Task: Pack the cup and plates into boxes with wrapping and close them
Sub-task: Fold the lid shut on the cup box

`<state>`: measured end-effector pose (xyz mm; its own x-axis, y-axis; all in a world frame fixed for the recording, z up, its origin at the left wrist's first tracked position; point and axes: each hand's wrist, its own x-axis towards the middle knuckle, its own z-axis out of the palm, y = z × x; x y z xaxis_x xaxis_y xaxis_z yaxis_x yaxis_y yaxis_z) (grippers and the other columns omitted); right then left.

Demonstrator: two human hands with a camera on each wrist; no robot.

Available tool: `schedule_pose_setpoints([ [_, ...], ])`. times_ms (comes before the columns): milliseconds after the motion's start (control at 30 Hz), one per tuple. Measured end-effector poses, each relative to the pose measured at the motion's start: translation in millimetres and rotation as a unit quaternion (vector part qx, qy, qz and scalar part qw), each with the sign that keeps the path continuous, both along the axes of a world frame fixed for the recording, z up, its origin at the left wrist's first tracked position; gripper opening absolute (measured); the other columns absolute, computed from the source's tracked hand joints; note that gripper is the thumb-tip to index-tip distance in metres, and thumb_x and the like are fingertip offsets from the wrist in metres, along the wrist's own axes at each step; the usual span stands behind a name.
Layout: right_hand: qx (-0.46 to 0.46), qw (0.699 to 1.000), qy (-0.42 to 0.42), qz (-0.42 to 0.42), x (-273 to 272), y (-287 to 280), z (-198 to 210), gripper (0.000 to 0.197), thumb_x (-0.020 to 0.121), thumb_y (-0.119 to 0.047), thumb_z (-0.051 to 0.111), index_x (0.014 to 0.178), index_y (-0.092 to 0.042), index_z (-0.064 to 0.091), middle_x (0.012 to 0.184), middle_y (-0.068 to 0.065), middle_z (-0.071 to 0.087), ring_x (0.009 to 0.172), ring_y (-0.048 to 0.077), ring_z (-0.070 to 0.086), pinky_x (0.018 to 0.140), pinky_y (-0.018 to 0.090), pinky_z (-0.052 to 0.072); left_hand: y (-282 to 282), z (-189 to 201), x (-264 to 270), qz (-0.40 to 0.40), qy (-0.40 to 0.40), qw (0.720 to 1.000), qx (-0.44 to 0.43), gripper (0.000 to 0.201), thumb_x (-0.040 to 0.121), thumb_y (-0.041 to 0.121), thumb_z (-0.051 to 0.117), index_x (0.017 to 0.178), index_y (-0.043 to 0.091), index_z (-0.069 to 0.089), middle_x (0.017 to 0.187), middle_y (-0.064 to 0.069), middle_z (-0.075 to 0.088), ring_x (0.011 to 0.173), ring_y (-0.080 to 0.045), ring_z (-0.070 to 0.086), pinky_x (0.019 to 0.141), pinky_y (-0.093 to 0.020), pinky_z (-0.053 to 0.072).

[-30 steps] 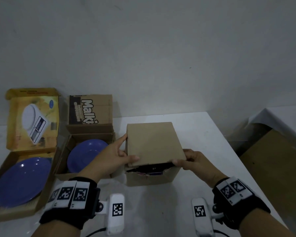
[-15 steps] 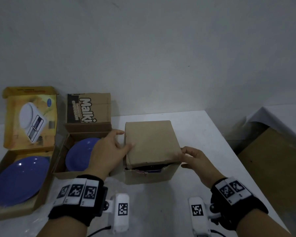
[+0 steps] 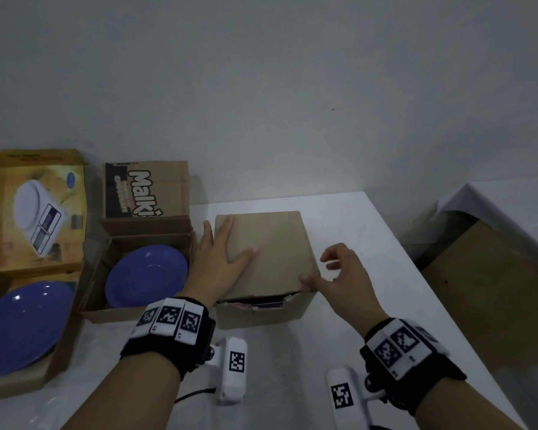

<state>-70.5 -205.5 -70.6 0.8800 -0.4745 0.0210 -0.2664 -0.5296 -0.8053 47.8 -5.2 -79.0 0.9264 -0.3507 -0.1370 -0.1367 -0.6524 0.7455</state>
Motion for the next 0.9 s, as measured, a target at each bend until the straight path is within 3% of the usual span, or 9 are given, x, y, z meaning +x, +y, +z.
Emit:
schedule_pose_setpoints([
  [100, -0.133, 0.976, -0.126, 0.114, -7, 14, 5, 0.022, 0.077, -0.022, 0.070, 0.080, -0.030, 0.050, 0.085, -0.011, 0.050, 0.078, 0.010, 0.051, 0.066, 0.022, 0.042, 0, -1, 0, 0.000, -0.005, 1.000, -0.005, 0.081, 0.082, 0.065, 0.052, 0.147, 0.047, 0.006, 0.159, 0.002, -0.011, 0.147, -0.025, 0.005, 0.118, -0.046, 0.015],
  [233, -0.208, 0.945, -0.094, 0.236, -18, 30, 1, 0.024, 0.071, -0.051, 0.067, 0.077, -0.032, 0.057, 0.079, -0.013, 0.055, 0.078, 0.010, 0.052, 0.070, 0.028, 0.038, -1, -2, -3, 0.006, -0.001, 1.000, -0.024, 0.080, 0.083, 0.062, 0.053, 0.147, 0.047, 0.007, 0.160, 0.003, -0.009, 0.146, -0.023, 0.006, 0.116, -0.042, 0.015],
  [433, -0.289, 0.926, -0.102, 0.221, -17, 35, -2, 0.013, 0.076, -0.041, 0.062, 0.081, -0.030, 0.067, 0.078, -0.009, 0.056, 0.074, 0.017, 0.054, 0.066, 0.033, 0.039, -3, -3, -3, 0.006, -0.010, 0.999, -0.037, 0.080, 0.083, 0.061, 0.053, 0.148, 0.045, 0.008, 0.160, 0.002, 0.001, 0.146, -0.017, 0.007, 0.114, -0.037, 0.015],
  [600, -0.334, 0.911, -0.105, 0.217, -20, 34, -4, 0.015, 0.074, -0.042, 0.069, 0.082, -0.030, 0.069, 0.078, -0.007, 0.056, 0.073, 0.018, 0.052, 0.066, 0.035, 0.041, -4, -3, -4, 0.006, -0.016, 0.999, -0.050, 0.080, 0.084, 0.060, 0.054, 0.148, 0.043, 0.010, 0.160, 0.003, 0.006, 0.146, -0.013, 0.007, 0.116, -0.038, 0.014],
  [900, -0.328, 0.919, -0.120, 0.182, -19, 38, -6, 0.009, 0.077, -0.035, 0.067, 0.078, -0.027, 0.066, 0.076, -0.007, 0.055, 0.071, 0.018, 0.052, 0.065, 0.035, 0.039, -6, -3, -4, 0.003, -0.016, 0.998, -0.068, 0.080, 0.083, 0.059, 0.055, 0.148, 0.042, 0.011, 0.159, 0.005, 0.008, 0.146, -0.011, 0.006, 0.116, -0.036, 0.014],
])
